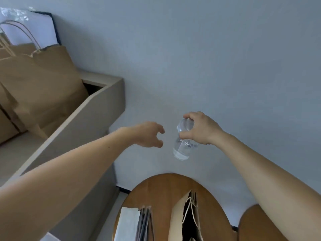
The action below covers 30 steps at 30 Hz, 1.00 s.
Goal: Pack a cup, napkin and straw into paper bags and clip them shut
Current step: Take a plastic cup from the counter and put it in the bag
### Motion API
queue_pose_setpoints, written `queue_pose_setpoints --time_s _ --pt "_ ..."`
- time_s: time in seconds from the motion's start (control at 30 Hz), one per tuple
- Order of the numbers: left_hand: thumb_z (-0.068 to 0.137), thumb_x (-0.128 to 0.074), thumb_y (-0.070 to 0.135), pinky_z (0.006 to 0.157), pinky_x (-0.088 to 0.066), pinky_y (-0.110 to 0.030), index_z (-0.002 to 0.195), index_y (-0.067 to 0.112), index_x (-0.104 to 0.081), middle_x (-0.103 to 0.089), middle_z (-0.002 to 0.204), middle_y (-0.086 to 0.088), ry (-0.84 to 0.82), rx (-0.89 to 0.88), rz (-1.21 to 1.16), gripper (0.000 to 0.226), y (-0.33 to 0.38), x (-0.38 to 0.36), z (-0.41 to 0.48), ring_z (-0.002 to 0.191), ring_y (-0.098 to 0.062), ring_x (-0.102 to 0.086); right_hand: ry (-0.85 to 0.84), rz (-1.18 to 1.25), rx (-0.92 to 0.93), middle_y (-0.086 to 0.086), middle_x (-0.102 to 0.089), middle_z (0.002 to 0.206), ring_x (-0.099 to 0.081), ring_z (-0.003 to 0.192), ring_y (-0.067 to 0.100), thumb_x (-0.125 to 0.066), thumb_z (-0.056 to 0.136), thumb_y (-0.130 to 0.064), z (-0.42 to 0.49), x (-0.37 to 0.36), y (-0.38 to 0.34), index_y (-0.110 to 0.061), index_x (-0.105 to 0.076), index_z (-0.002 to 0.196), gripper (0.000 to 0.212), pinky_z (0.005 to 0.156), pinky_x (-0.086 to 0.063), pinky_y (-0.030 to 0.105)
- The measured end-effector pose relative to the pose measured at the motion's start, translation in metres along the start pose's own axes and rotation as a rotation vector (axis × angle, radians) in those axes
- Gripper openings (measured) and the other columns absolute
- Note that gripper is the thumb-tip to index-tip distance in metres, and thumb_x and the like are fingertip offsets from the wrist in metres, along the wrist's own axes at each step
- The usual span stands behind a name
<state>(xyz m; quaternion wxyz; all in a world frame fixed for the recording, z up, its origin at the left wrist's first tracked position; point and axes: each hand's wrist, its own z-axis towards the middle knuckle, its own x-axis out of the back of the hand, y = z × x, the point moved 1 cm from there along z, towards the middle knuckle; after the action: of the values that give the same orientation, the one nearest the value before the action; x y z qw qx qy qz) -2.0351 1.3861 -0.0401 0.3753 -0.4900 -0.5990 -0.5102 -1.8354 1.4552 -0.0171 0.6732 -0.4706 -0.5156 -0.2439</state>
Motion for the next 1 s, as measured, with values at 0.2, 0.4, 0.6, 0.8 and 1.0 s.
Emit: queue_pose_setpoints --time_s 0.2,0.4,0.6,0.8,1.0 --pt "0.091 -0.064 0.042 0.107 -0.038 -0.035 0.147 0.023 -0.041 -0.044 0.15 0.002 -0.187 -0.023 -0.069 0.063 0.038 -0.095 0.023 0.132 -0.021 -0.047 -0.115 0.029 -0.105 -0.005 -0.041 0.142 -0.047 0.126 0.02 -0.073 0.065 -0.057 -0.038 -0.05 0.081 -0.031 -0.041 0.143 0.088 0.095 -0.045 0.037" --pt "0.077 -0.074 0.034 0.105 -0.039 -0.034 0.146 0.025 -0.041 -0.048 0.146 0.002 -0.334 0.024 -0.121 0.077 0.054 -0.177 0.026 0.131 -0.021 -0.048 -0.182 0.05 -0.139 -0.005 -0.041 0.14 -0.046 0.127 0.021 -0.071 0.063 -0.058 -0.057 -0.091 0.12 -0.033 -0.041 0.141 0.088 0.095 -0.045 0.038" --pt "0.064 -0.078 0.053 0.099 -0.046 -0.036 0.149 0.024 -0.033 -0.046 0.145 0.002 -0.555 0.088 -0.16 0.1 0.053 -0.238 0.008 0.128 -0.025 -0.05 -0.156 0.096 -0.109 -0.006 -0.042 0.138 -0.046 0.123 0.022 -0.071 0.061 -0.058 -0.063 -0.114 0.132 -0.034 -0.042 0.14 0.087 0.087 -0.041 0.035" --pt "0.074 -0.057 0.061 0.078 -0.058 -0.038 0.095 0.026 -0.063 -0.069 0.088 0.003 -0.422 0.2 -0.289 0.042 0.077 -0.286 -0.003 0.082 -0.019 -0.067 -0.126 0.122 -0.098 -0.005 -0.041 0.139 -0.045 0.123 0.023 -0.07 0.065 -0.055 -0.072 -0.128 0.128 -0.033 -0.042 0.14 0.083 0.09 -0.043 0.037" --pt "0.091 -0.048 0.039 0.054 -0.057 -0.024 0.081 0.013 -0.067 -0.07 0.057 0.002 -0.346 0.497 -0.433 0.034 0.083 -0.298 -0.003 0.052 -0.012 -0.07 -0.193 0.082 -0.07 -0.006 -0.04 0.139 -0.044 0.123 0.022 -0.069 0.065 -0.055 -0.091 -0.135 0.13 -0.033 -0.04 0.14 0.084 0.089 -0.044 0.036"
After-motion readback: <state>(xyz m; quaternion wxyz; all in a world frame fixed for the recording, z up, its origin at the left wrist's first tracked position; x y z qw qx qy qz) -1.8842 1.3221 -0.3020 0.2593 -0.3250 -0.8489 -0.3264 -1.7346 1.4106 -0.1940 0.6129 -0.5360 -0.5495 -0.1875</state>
